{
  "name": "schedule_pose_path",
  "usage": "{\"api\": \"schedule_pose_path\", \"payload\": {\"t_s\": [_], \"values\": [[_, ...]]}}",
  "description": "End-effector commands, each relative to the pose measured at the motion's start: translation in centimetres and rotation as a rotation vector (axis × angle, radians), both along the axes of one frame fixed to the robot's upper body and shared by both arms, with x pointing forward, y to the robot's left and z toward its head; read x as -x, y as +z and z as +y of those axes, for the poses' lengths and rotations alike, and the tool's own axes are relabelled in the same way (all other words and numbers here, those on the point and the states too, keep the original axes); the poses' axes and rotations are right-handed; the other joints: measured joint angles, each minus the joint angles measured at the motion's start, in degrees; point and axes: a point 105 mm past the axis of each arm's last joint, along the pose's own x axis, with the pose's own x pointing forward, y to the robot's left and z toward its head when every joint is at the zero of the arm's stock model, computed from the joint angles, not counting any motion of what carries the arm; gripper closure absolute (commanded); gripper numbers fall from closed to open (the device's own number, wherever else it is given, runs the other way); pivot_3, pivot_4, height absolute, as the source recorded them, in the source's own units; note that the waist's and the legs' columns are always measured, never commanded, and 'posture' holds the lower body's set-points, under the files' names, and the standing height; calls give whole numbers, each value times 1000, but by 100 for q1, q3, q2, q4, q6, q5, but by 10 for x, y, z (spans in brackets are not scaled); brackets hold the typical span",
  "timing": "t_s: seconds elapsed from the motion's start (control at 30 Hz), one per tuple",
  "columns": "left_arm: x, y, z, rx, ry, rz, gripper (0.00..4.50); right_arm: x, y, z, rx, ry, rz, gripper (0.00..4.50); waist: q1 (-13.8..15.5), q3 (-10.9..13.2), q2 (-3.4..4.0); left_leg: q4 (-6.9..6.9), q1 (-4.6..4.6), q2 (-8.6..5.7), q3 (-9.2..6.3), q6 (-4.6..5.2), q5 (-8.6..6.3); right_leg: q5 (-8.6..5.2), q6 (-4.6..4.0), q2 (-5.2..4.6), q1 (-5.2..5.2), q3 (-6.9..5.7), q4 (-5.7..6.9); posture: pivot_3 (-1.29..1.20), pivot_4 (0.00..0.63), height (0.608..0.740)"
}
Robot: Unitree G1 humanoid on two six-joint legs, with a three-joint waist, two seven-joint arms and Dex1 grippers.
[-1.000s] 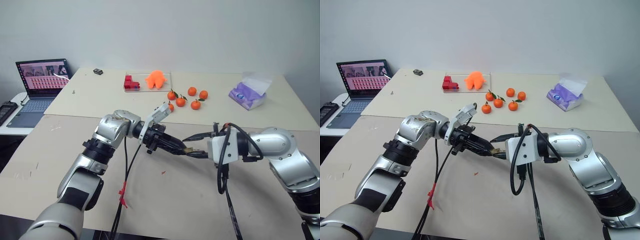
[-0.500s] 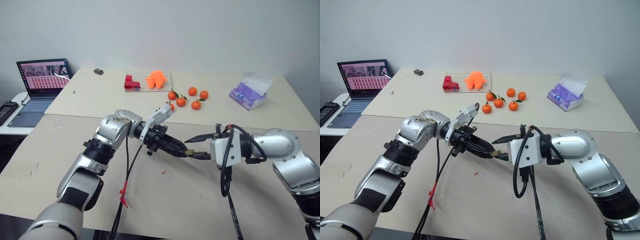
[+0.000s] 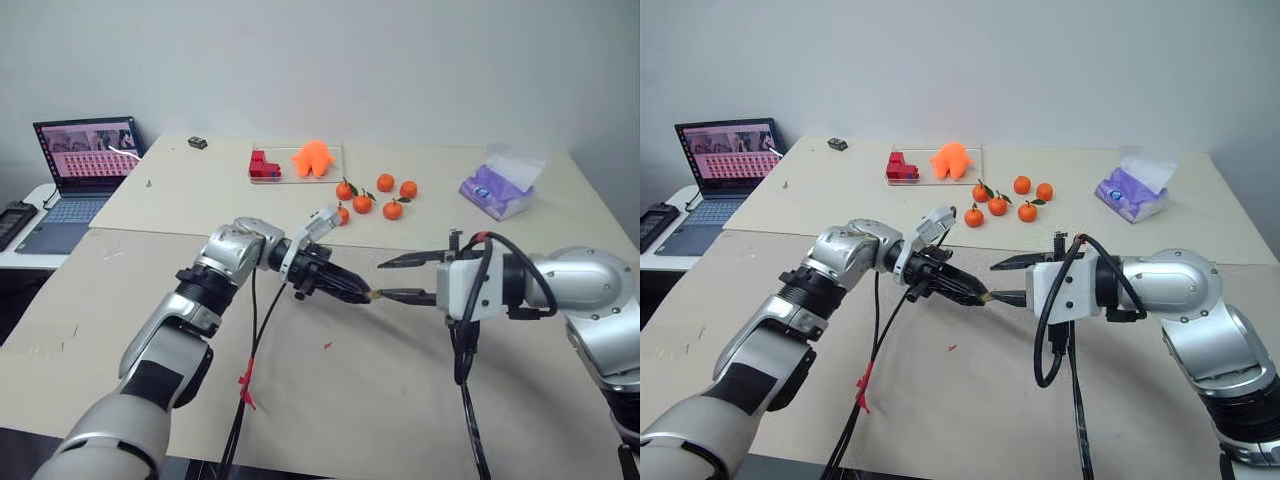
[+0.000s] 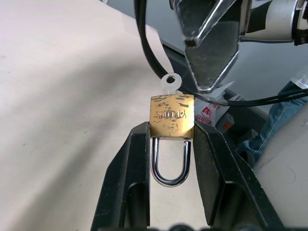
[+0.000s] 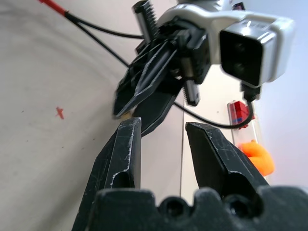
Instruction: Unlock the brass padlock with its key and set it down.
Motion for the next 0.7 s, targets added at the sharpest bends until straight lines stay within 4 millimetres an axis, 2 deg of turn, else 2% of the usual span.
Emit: {"api": "schedule_pose_path", "payload": {"t_s": [0.03, 0.2, 0.37, 0.7], "values": [[0, 14, -3, 30, -26, -47, 3675, 6, 7, 4, -17, 13, -39, 2648, 0, 0, 0, 0, 1, 0, 0, 0, 0, 0, 0, 0, 0, 0, 1, 0, 150, 673], [-2, 16, 1, 25, -16, -50, 3675, 7, 1, 2, -7, 13, -23, 2648, -7, 1, -2, 0, 1, 0, 0, 0, 0, 0, 0, 0, 0, 1, 1, 0, 150, 673], [-4, 14, 6, 11, -2, -53, 3675, 7, 4, 2, -11, 17, -21, 2648, -10, 2, -3, 0, 4, 5, 0, 1, 0, 0, 0, 7, 0, 1, 2, 0, 150, 673], [-7, 18, 7, 17, 13, -40, 3675, 1, -6, 1, 3, 9, -24, 2648, -3, 0, 0, 2, 0, 4, 0, 1, 0, 0, 0, 5, -1, 1, 0, 0, 150, 673]]}}
